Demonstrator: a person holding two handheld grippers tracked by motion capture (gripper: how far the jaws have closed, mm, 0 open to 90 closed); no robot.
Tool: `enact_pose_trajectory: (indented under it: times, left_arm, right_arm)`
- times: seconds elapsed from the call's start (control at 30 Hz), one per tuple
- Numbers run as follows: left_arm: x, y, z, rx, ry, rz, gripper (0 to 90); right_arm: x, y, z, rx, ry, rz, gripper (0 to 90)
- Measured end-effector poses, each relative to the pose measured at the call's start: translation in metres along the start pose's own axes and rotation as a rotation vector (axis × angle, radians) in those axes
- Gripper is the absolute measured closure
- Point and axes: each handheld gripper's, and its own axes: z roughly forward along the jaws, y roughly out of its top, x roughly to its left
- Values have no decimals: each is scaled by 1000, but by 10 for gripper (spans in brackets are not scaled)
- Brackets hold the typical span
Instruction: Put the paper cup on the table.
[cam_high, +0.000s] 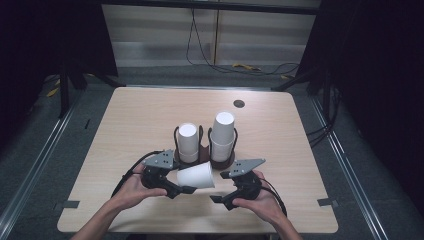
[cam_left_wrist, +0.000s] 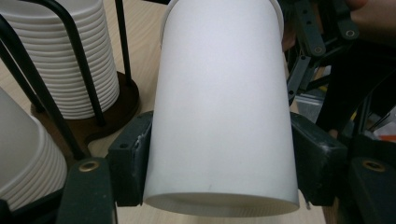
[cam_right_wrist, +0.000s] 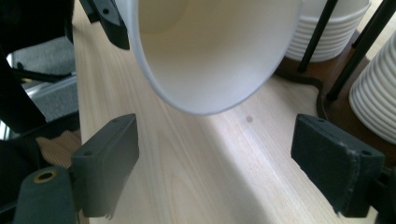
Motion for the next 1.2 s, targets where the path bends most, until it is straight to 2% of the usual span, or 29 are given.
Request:
enact_pose_trajectory:
  times: [0.33,0.4,0.67,0.8,1.2]
  left_arm:
    - [-3,-1,-1,-49,-13,-12,320]
    - [-5,0,-1,-64,-11,-16,320]
    - [-7,1,2,-71,-15,7,320]
    - [-8,0,3,-69,-17,4,318]
    - [-11,1,5,-77,-50,8,318]
  right_arm:
    - [0,2,-10,-144,24,25,139]
    - [1,3,-11,-170,41,22,138]
    - [2,8,-14,-256,77,34,137]
    - [2,11,-14,-276,88,37,137]
    - [0,14,-7,-280,111,50,130]
